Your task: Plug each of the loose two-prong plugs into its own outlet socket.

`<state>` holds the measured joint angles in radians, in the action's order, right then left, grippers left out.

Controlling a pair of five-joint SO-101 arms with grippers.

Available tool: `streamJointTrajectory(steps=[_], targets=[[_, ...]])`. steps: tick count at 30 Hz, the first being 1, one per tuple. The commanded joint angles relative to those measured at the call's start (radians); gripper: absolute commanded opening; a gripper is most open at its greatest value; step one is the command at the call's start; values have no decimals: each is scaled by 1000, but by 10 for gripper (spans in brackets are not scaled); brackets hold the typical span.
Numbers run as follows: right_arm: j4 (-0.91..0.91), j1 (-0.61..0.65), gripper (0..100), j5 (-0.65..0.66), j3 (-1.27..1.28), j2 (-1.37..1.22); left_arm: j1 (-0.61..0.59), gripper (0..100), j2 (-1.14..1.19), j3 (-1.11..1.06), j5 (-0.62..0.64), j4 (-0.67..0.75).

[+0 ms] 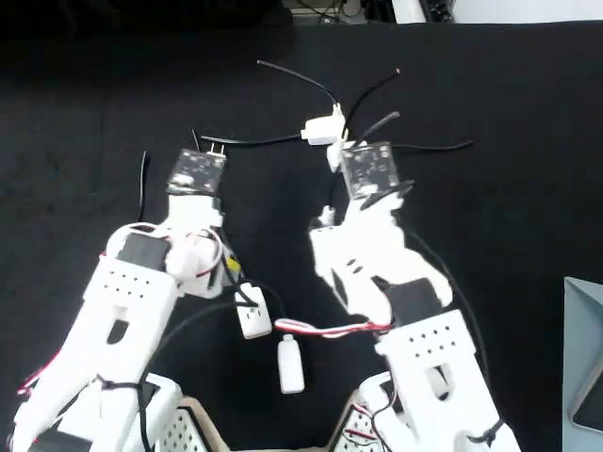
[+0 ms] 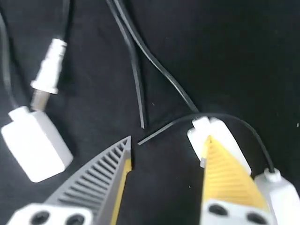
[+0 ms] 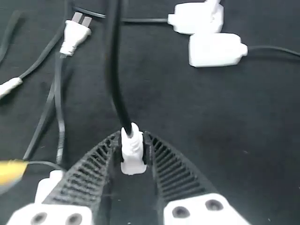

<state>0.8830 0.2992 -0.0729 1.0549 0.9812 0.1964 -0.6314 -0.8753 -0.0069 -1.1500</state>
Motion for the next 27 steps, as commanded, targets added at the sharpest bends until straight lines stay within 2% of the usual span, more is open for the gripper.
streamJointTrajectory(steps=[1, 4, 7, 11, 19, 21, 25, 27], targets=[[-18, -63, 11, 8, -61, -7, 81, 245, 54, 45, 38, 3], [-18, -64, 11, 8, -59, -7, 148, 246, 130, 54, 153, 12], [-18, -66, 11, 8, -59, -7, 216, 246, 224, 71, 213, 20], [-18, -68, 11, 8, -58, -7, 263, 246, 350, 96, 241, 38], [-18, -68, 11, 8, -58, -7, 262, 238, 522, 176, 255, 31], [-18, -68, 11, 8, -58, -7, 262, 192, 523, 179, 253, 31], [-18, -68, 11, 8, -58, -7, 262, 30, 522, 202, 252, 32], [-18, -68, 11, 8, -58, -7, 262, 40, 523, 206, 252, 28]])
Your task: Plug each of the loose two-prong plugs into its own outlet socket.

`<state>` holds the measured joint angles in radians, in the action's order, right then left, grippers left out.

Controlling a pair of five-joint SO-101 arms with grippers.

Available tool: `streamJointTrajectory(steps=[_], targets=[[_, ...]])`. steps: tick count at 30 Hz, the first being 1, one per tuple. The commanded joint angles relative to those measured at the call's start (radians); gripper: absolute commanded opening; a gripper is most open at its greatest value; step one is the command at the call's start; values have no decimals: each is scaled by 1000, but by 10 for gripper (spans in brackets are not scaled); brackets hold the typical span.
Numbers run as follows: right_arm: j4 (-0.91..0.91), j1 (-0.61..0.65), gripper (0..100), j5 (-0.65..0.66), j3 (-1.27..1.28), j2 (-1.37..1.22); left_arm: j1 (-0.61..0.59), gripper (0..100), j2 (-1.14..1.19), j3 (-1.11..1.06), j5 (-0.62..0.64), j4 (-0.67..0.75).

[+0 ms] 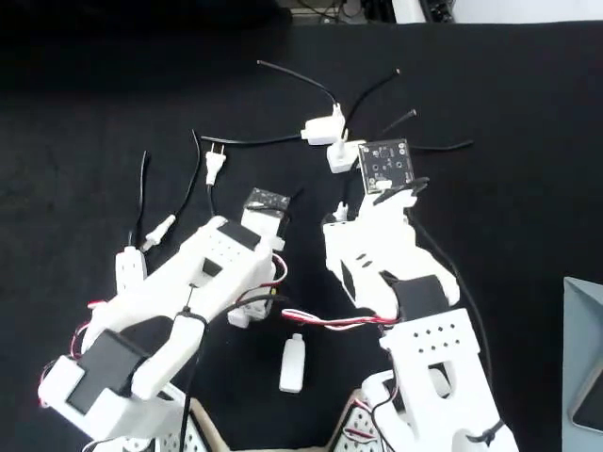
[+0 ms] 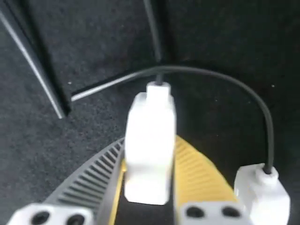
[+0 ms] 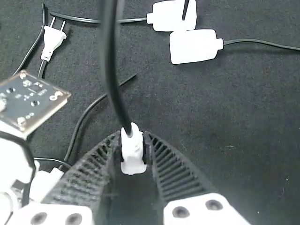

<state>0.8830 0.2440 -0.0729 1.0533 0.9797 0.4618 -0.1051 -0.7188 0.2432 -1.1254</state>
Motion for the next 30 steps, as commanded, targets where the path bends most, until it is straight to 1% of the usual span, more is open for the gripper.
streamJointTrajectory(steps=[1, 3, 5, 7, 10, 11, 13, 17, 20, 24, 28, 30], targets=[[-18, -12, 11, 8, -56, -5, -10, 37, -3, 54, 2, -6], [-18, -14, 11, 8, -56, -5, -38, 28, -3, 71, 0, -38], [-18, -25, 11, 8, -56, -5, -90, 29, -3, 108, -60, -83], [-18, -41, 11, 8, -58, -5, -170, 29, -3, 151, -198, -110], [-18, -49, 11, 8, -59, -5, -294, 29, -3, 206, -451, -110], [-18, -49, 11, 8, -59, -5, -323, 29, -2, 225, -520, -109], [-20, -49, 11, 8, -59, -5, -360, 29, -3, 236, -617, -75], [-23, -49, 11, 8, -59, -5, -363, 28, -3, 234, -744, -25], [-23, -49, 11, 8, -59, -5, -352, 28, 5, 232, -806, 23], [-23, -49, 11, 8, -59, -5, -328, 28, -3, 170, -882, 140], [-23, -49, 11, 8, -59, -5, -294, 36, -3, 79, -910, 275], [-25, -49, 11, 9, -59, -5, -283, 97, -5, 45, -919, 282]])
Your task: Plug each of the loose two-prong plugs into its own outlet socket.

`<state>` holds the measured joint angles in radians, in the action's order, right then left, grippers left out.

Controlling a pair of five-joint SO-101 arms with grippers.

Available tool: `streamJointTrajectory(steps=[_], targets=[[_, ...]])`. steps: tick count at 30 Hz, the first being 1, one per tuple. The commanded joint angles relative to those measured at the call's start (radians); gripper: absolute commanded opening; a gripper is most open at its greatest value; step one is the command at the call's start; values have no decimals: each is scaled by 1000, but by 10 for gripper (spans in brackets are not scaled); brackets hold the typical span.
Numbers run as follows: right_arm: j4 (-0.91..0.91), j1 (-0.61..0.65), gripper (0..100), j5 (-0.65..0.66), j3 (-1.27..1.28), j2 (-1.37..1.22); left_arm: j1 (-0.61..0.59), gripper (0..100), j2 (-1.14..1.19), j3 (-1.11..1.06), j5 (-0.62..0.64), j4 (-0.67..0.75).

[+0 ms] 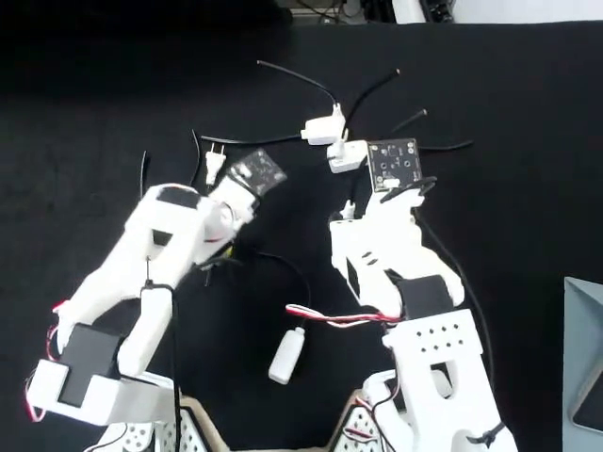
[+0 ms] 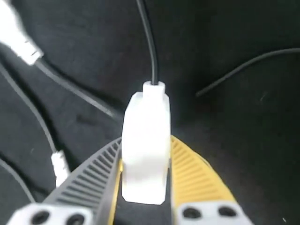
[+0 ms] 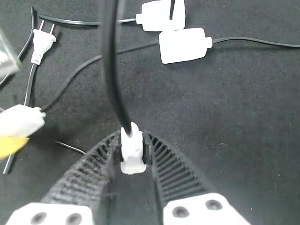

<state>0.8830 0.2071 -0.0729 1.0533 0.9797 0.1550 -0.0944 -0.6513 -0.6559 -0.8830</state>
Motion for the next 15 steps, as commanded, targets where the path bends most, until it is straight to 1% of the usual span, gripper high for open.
streamJointTrajectory(steps=[1, 3, 6, 11, 15], targets=[[-25, -12, 11, 9, -59, -5, 25, 130, -15, -30, -9, 40], [-25, -12, 11, 9, -59, -5, 19, 170, -29, -35, 23, 31], [-25, -9, 11, 9, -59, -5, 28, 171, -83, -36, 31, -40], [-25, -8, 11, 9, -59, -5, 45, 177, -252, -31, 34, -170], [-25, -8, 11, 9, -59, -5, 22, 179, -384, -41, 35, -198]])
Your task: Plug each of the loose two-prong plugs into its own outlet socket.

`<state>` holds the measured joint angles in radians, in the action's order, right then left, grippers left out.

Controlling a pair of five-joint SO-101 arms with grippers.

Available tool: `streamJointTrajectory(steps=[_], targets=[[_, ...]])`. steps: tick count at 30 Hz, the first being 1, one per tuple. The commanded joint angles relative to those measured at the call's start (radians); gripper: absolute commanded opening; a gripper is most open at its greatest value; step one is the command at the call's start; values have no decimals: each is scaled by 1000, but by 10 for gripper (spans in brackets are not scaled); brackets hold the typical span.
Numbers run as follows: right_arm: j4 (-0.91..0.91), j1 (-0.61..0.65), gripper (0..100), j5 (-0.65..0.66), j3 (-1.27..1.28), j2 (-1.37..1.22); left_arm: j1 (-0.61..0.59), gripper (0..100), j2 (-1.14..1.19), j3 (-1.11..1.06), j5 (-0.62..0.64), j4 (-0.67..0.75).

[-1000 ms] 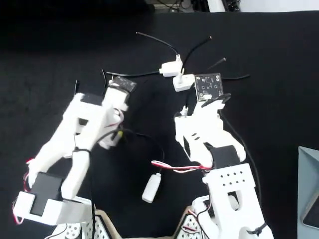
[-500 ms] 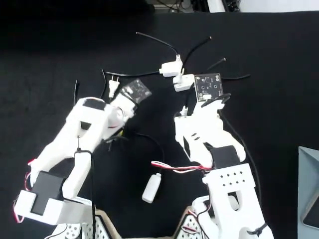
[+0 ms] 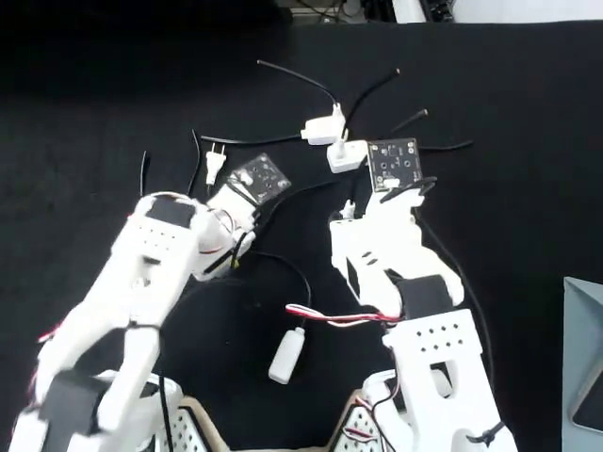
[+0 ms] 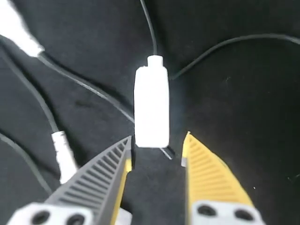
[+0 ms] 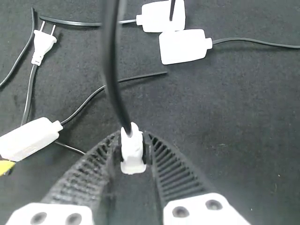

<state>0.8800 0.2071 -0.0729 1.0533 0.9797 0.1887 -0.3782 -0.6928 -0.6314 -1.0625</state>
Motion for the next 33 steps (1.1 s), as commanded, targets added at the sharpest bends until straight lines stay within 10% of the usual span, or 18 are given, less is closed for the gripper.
streamJointTrajectory(steps=[1, 11, 33], targets=[[-21, -8, 11, 9, -59, -5, -31, 177, -124, 1, 11, -12], [-20, -8, 11, 9, -59, -5, -196, 141, -28, -56, 68, 256], [-20, -8, 11, 9, -58, -5, 33, 142, -146, -111, 147, 94]])
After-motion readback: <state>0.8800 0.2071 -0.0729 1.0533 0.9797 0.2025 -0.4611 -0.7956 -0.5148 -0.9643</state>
